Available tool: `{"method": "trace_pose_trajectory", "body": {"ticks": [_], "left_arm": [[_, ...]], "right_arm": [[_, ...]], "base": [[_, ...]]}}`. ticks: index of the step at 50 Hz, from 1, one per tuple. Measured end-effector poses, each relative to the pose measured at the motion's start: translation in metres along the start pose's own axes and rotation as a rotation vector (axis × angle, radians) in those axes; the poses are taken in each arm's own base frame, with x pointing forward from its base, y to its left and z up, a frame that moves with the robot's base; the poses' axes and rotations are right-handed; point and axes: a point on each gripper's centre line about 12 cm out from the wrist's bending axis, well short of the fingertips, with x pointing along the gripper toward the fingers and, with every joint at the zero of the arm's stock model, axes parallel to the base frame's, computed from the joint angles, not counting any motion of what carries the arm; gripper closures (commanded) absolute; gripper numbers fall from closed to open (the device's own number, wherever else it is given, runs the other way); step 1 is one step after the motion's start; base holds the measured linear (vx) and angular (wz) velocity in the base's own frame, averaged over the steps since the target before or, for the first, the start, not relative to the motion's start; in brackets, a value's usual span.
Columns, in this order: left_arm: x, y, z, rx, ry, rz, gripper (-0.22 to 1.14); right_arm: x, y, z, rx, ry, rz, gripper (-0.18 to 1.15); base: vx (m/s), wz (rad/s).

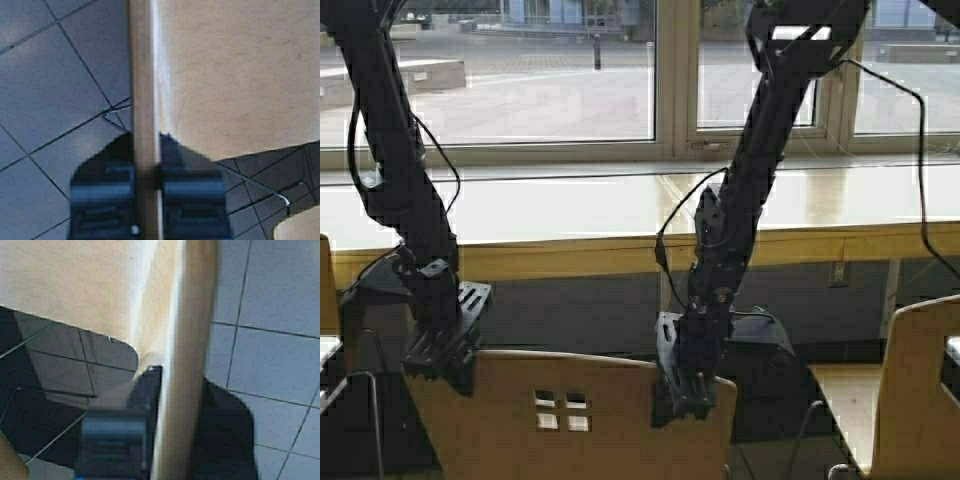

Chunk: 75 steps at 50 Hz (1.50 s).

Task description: Push the chairs under the table

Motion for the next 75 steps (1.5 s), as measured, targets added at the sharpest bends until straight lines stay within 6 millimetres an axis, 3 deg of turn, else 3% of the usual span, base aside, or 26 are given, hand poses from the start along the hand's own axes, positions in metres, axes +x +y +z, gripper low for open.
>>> {"method": "trace_pose_trajectory", "body": {"ticks": [29, 42, 75], "left_arm": [[-0.001, -0.012, -0.022, -0.018, 0.033, -0.020, 0.88], [0.003, -0.024, -0.031, -0.004, 0.064, -0.037, 0.88], [0.002, -0.020, -0.045, 0.008, 0.105, -0.014, 0.88]], "right_arm": [[-0.008, 0.008, 0.037, -0.072, -0.019, -0.006, 0.92], [-0.008, 0.011, 0.043, -0.058, -0.023, -0.001, 0.92], [-0.012, 0.001, 0.051, -0.078, -0.021, -0.033, 0.92]], "base": [[0.13, 0.14], [0.24, 0.10], [0.30, 0.04]]}}
